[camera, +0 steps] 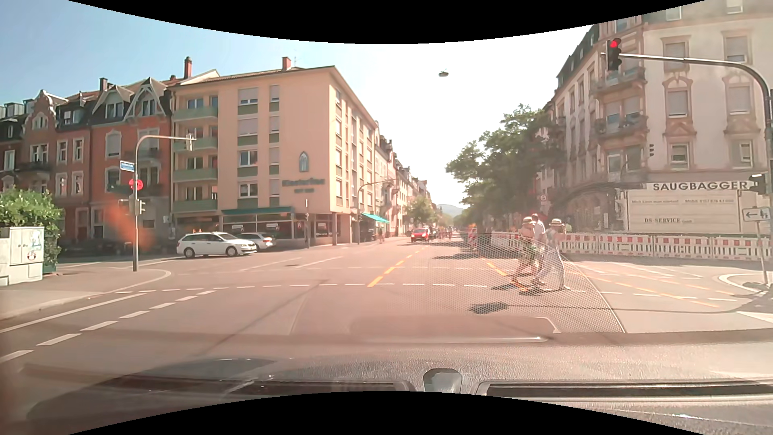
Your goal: Follow the waypoints while adhering to traffic rules and regulations
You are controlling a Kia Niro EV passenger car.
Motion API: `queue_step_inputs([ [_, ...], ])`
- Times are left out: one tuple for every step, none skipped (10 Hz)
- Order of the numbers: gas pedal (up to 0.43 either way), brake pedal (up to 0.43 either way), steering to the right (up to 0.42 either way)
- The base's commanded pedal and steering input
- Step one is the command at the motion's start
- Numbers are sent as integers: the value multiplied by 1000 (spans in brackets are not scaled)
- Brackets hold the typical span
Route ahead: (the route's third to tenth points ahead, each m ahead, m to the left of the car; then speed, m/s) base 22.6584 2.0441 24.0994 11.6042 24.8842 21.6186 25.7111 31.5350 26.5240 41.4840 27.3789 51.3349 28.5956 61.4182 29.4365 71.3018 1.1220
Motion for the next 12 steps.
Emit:
queue_step_inputs([
  [0,226,23],
  [0,220,21],
  [0,220,19],
  [0,220,19],
  [0,220,19],
  [0,220,19],
  [0,220,18],
  [0,220,18],
  [0,220,18],
  [0,220,18],
  [0,220,18],
  [0,220,19],
])
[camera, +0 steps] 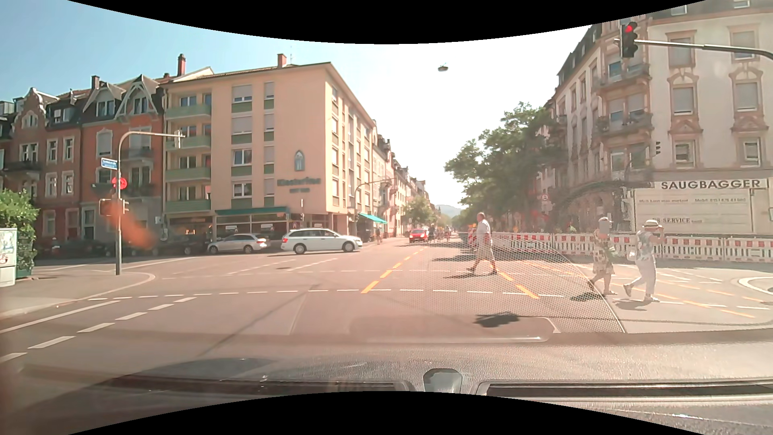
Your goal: Follow the waypoints while adhering to traffic rules and regulations
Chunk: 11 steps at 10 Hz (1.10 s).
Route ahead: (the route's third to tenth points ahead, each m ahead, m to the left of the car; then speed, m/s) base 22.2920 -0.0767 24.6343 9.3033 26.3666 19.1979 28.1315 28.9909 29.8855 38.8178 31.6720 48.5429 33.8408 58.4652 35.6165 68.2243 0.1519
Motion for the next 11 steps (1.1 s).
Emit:
queue_step_inputs([
  [0,220,19],
  [0,220,19],
  [0,220,18],
  [0,220,18],
  [0,220,18],
  [0,232,19],
  [0,232,18],
  [0,238,19],
  [0,238,18],
  [0,232,19],
  [0,238,19],
])
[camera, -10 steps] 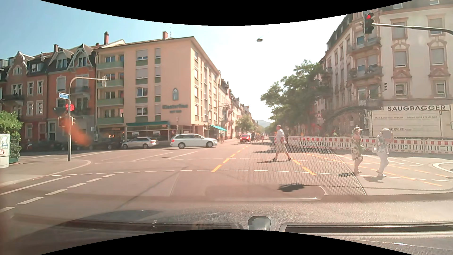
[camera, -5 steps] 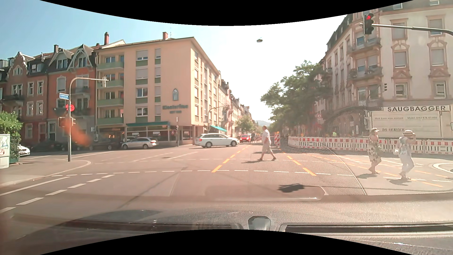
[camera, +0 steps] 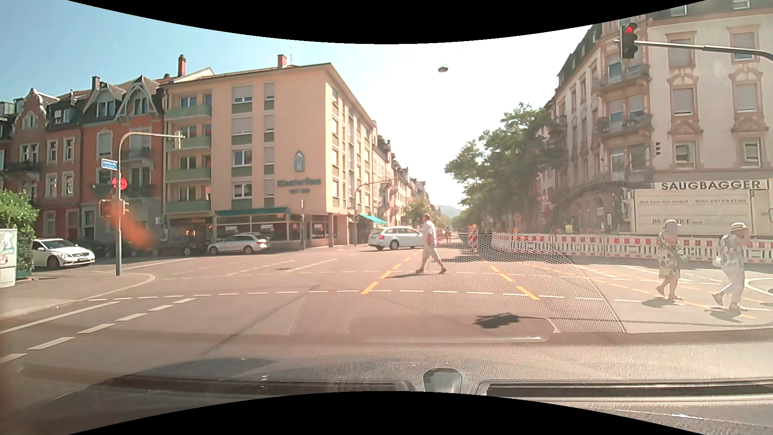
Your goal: Follow the waypoints while adhering to traffic rules and regulations
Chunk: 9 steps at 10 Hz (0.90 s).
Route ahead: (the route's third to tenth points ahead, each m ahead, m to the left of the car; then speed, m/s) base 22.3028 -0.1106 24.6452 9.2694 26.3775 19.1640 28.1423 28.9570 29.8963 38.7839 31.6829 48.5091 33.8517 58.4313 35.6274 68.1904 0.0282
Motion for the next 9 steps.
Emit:
queue_step_inputs([
  [0,238,18],
  [0,238,19],
  [0,238,19],
  [0,238,19],
  [0,238,18],
  [0,238,19],
  [0,238,18],
  [0,238,18],
  [0,238,19],
])
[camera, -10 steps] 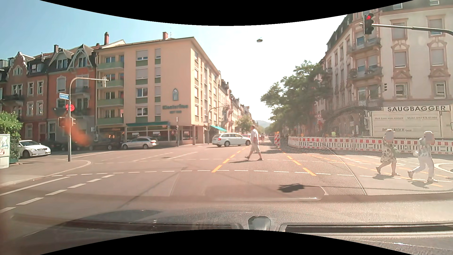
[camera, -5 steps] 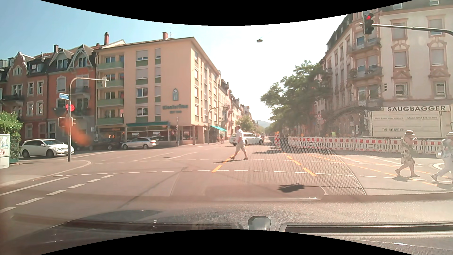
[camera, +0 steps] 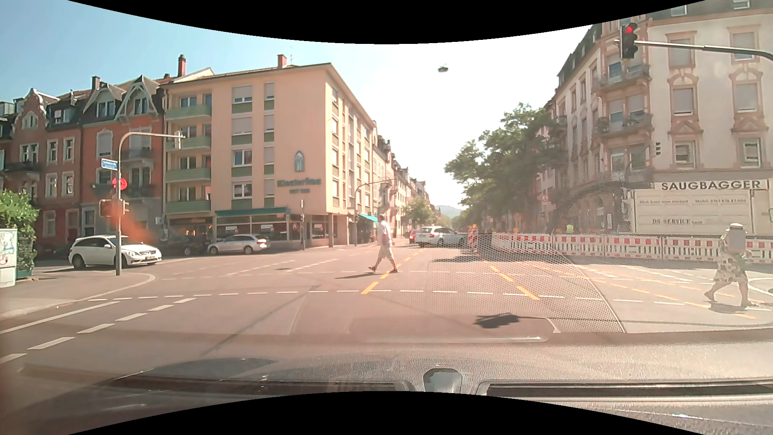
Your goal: Follow the waypoints while adhering to traffic rules and regulations
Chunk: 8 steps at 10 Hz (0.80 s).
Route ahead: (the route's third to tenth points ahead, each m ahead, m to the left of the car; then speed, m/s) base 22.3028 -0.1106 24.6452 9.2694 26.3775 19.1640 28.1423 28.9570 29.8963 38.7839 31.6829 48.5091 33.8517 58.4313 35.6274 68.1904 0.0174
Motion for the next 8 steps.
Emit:
queue_step_inputs([
  [0,238,19],
  [0,238,18],
  [0,238,18],
  [0,238,19],
  [0,238,19],
  [0,238,18],
  [0,238,18],
  [0,238,18],
])
